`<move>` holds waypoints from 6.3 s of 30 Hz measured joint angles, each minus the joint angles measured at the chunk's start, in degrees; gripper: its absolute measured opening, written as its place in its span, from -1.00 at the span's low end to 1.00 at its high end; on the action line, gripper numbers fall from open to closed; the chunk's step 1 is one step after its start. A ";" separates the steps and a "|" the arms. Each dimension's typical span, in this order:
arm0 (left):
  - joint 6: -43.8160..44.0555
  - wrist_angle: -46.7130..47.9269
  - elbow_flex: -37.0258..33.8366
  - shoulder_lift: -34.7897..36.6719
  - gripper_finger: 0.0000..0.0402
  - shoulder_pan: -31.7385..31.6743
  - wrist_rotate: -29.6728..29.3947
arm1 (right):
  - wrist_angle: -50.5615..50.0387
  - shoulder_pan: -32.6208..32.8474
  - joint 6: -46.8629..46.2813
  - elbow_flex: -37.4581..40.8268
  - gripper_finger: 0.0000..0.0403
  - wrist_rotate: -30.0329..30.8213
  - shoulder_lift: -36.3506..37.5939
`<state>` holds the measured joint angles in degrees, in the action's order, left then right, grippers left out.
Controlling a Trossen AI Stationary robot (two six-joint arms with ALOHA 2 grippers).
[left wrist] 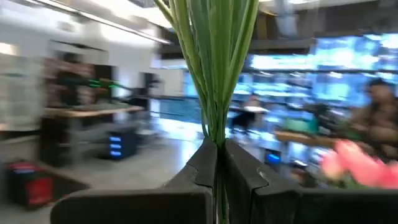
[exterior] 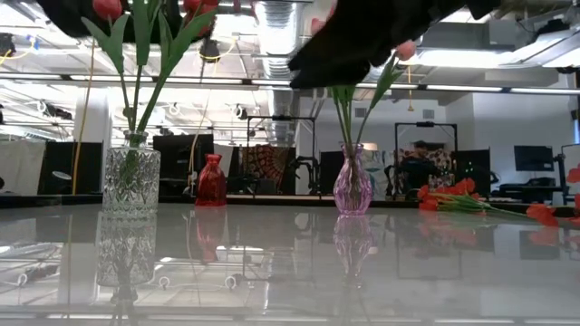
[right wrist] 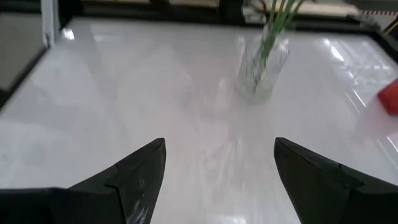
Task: Sort flowers into vase by color
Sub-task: Put the red flowers into the red vase
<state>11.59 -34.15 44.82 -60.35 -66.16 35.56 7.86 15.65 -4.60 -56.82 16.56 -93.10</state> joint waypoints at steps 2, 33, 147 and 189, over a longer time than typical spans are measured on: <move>1.15 -3.99 -0.07 -3.45 -1.00 -0.55 4.80 | -2.24 0.46 0.22 0.00 0.61 0.00 0.00; 17.74 -55.28 -15.43 -36.10 -1.00 0.85 9.40 | 3.41 -0.42 -0.07 4.55 0.61 -0.25 0.00; -21.40 22.22 -15.30 -7.94 0.10 2.52 -2.91 | 2.48 -1.58 -8.03 4.50 0.61 -0.15 0.00; 0.98 33.50 2.77 27.99 -0.08 11.89 6.48 | -32.30 3.11 -36.38 -7.62 0.61 -0.76 0.11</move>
<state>12.57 -0.65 47.59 -32.35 -54.27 42.04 -24.45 18.75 -40.98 -64.43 15.80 -92.99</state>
